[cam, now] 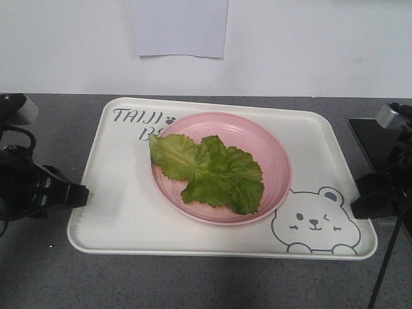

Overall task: Transfer vegetables to tray and serve
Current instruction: 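Hold the tray while the base drives up to the stove counter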

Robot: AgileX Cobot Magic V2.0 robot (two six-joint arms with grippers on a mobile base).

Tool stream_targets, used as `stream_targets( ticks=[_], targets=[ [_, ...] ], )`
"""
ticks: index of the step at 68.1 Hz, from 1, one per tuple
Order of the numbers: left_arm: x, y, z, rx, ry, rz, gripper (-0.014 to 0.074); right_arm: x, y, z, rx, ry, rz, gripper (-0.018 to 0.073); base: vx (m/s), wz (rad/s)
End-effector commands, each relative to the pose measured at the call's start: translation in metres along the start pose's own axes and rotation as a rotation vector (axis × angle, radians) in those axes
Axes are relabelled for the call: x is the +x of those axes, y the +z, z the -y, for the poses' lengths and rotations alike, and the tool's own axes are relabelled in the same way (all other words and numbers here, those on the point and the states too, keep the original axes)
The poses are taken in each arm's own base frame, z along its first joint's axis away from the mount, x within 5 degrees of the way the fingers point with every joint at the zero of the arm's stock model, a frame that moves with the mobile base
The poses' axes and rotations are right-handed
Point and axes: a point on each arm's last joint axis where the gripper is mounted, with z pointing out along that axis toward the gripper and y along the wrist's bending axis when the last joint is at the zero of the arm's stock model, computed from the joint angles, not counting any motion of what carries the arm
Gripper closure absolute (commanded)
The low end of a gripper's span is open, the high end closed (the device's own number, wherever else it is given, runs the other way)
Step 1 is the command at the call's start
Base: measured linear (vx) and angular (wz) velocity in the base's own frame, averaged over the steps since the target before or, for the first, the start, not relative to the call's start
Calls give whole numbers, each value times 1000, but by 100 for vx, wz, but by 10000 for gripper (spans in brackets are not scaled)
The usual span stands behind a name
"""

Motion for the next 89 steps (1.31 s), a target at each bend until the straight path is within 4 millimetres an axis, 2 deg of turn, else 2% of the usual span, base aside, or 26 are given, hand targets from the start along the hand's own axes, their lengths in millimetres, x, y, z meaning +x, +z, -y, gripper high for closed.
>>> stream_targets(
  ticks=[1, 89],
  targets=[
    [-9, -12, 16, 93, -9, 87, 602, -2, -14, -24, -142, -39, 54, 562, 0, 0],
    [-9, -12, 16, 93, -9, 87, 602, -2, -14, -25, -143, -39, 54, 562, 0, 0]
  ],
)
